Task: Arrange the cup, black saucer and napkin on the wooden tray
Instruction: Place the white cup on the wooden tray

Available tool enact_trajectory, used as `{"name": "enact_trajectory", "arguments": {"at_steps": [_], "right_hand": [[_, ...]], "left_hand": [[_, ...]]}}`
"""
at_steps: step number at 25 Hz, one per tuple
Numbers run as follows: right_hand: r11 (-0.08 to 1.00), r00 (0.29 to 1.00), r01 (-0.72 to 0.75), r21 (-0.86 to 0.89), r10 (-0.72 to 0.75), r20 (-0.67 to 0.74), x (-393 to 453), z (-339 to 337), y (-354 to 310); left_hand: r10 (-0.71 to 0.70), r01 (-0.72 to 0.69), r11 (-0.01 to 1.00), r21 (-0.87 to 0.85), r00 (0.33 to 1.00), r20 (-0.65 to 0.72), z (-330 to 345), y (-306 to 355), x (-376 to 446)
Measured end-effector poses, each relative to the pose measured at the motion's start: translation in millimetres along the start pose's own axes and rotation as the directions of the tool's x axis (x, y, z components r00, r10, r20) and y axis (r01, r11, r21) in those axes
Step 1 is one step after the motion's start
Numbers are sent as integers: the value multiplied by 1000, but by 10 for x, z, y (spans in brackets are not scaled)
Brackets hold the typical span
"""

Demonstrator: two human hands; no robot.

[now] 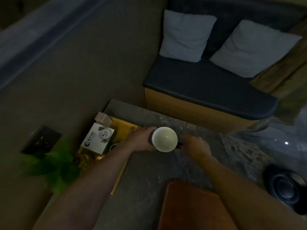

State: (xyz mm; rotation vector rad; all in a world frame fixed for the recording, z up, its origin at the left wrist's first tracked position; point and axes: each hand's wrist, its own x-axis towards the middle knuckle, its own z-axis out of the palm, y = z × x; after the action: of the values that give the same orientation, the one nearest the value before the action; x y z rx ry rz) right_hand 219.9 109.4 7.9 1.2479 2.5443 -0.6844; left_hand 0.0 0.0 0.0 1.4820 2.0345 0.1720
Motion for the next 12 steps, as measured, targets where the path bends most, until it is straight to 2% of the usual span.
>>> {"name": "enact_trajectory", "arguments": {"at_steps": [3,6,9,12], "right_hand": [[999,999,26,37,-26,19,92,21,11],[992,999,-20,127,14,48,66,88,32],[978,998,-50,201,56,-21,14,188,78],[962,993,-45,271,73,-95,-26,243,52]], "left_hand": [[17,-16,999,-34,1000,25,42,35,46],[-3,6,989,-145,1000,24,136,25,37],[-6,-2,978,-206,999,-40,210,57,-17],[-18,-12,934,-358,997,-78,257,103,-40]]}}
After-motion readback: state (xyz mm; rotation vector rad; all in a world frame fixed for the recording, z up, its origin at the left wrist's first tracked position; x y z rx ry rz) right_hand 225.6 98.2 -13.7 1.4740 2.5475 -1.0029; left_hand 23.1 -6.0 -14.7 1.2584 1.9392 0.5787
